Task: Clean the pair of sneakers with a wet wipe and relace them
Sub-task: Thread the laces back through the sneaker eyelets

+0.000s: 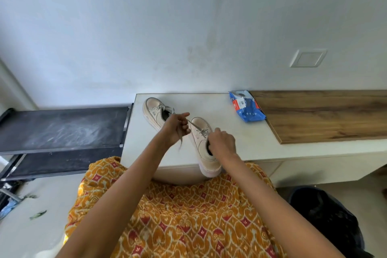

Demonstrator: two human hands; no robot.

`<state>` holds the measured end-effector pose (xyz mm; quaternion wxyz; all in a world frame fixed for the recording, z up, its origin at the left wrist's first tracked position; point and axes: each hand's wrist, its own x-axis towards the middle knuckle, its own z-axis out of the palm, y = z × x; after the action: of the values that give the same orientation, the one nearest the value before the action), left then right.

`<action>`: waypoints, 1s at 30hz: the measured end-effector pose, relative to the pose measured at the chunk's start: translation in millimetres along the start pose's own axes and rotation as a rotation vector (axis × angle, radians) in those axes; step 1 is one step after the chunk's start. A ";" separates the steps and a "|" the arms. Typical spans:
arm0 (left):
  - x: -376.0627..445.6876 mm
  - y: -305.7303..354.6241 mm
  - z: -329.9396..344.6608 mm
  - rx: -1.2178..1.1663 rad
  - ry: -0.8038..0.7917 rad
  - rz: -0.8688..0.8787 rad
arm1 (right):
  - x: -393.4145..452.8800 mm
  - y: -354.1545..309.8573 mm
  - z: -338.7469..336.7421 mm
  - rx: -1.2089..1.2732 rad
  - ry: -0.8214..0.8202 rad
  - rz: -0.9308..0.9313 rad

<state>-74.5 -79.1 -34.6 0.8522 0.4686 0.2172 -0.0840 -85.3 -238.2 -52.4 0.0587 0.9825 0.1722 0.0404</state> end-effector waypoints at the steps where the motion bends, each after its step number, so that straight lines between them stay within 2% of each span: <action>1: -0.6 1.8 0.0 -0.018 0.011 0.021 | -0.2 -8.0 2.6 -0.044 0.014 0.000; 6: 1.7 0.9 -1.1 -0.142 0.117 0.165 | 2.4 0.2 2.8 -0.012 0.033 0.128; 10: 7.0 -2.5 -9.3 -0.147 0.171 0.142 | 7.3 17.3 0.5 0.085 0.002 0.071; 12: 7.4 -4.8 -12.5 0.023 0.144 0.147 | 10.1 26.3 -5.9 0.198 0.010 0.070; 14: 6.8 -8.0 -16.5 0.354 0.086 0.224 | 13.9 38.5 -14.8 0.341 -0.004 0.108; 16: 6.6 -12.1 -21.3 0.743 0.068 0.299 | 20.6 52.0 -26.7 0.625 -0.059 0.167; 18: 11.6 -16.7 -25.0 0.942 0.100 0.346 | 28.8 63.4 -41.0 0.990 -0.076 0.250; 19: 14.5 -18.9 -24.2 0.905 0.110 0.347 | 33.3 68.0 -46.3 1.152 -0.061 0.294; 20: 16.9 -20.6 -21.5 0.772 0.095 0.332 | 36.9 70.5 -50.5 1.295 -0.055 0.335; 23: 19.5 -21.1 -2.3 0.109 -0.079 0.236 | 44.3 70.1 -49.0 1.718 -0.157 0.446; 24: 19.5 -20.8 4.6 -0.119 -0.111 0.199 | 45.2 68.5 -45.6 1.881 -0.189 0.483; 26: 21.4 -22.7 12.8 -0.415 -0.113 0.165 | 47.1 66.7 -35.9 2.217 -0.163 0.601; 28: 23.8 -25.3 15.5 -0.435 -0.055 0.187 | 51.4 69.5 -26.9 2.367 -0.037 0.700; 30: 29.0 -26.6 9.6 -0.218 0.030 0.228 | 55.6 77.9 -19.3 2.281 0.071 0.762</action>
<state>-55.1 -100.0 -63.4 0.8986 0.3964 0.1832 0.0442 -9.1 -289.9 -19.9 -0.8646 0.4552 -0.1912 -0.0936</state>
